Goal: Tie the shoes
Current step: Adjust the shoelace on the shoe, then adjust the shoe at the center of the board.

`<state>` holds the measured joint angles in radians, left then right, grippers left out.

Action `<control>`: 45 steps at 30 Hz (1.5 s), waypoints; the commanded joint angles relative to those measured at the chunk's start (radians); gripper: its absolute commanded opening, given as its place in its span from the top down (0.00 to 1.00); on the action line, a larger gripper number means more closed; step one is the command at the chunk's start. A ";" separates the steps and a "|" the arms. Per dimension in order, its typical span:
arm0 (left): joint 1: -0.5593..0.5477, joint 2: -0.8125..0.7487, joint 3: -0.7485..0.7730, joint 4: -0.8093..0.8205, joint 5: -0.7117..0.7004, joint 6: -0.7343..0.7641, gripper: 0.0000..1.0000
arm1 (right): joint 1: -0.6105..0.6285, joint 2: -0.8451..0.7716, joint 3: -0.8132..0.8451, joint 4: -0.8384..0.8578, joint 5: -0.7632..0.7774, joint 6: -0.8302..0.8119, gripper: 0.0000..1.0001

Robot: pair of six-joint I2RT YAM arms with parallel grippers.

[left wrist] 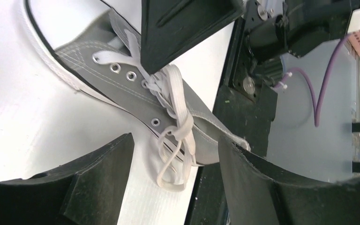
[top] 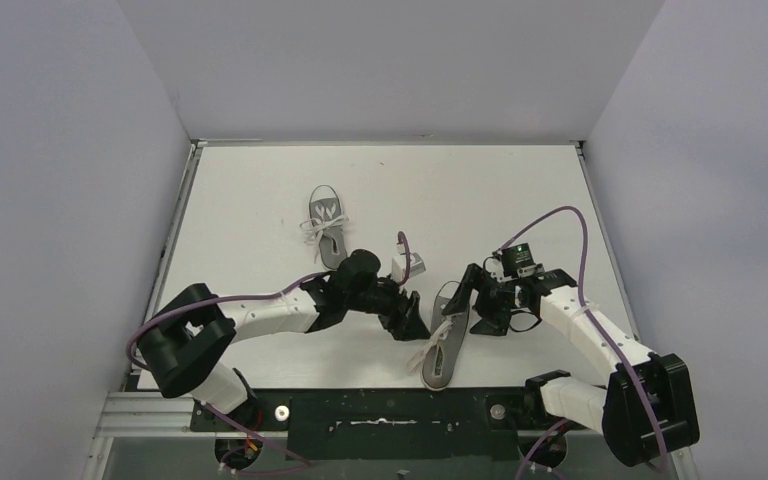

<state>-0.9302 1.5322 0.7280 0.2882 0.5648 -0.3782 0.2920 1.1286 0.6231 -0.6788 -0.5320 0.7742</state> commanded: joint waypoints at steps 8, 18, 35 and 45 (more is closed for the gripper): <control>0.064 0.153 0.125 0.096 -0.091 -0.254 0.40 | -0.004 -0.007 -0.121 0.344 0.015 0.206 0.36; 0.074 0.355 0.188 0.256 -0.086 -0.377 0.47 | 0.012 -0.093 -0.157 0.271 0.128 0.257 0.39; 0.186 0.388 0.310 0.122 -0.008 -0.246 0.47 | 0.065 0.150 -0.015 0.422 0.163 0.160 0.46; 0.236 0.027 0.312 -0.353 -0.084 -0.047 0.39 | 0.060 0.104 0.156 0.100 0.148 -0.051 0.36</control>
<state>-0.6777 1.7504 1.0210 0.1028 0.4889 -0.5037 0.3603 1.2652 0.7181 -0.4583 -0.3985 0.8410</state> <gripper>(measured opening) 0.636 0.631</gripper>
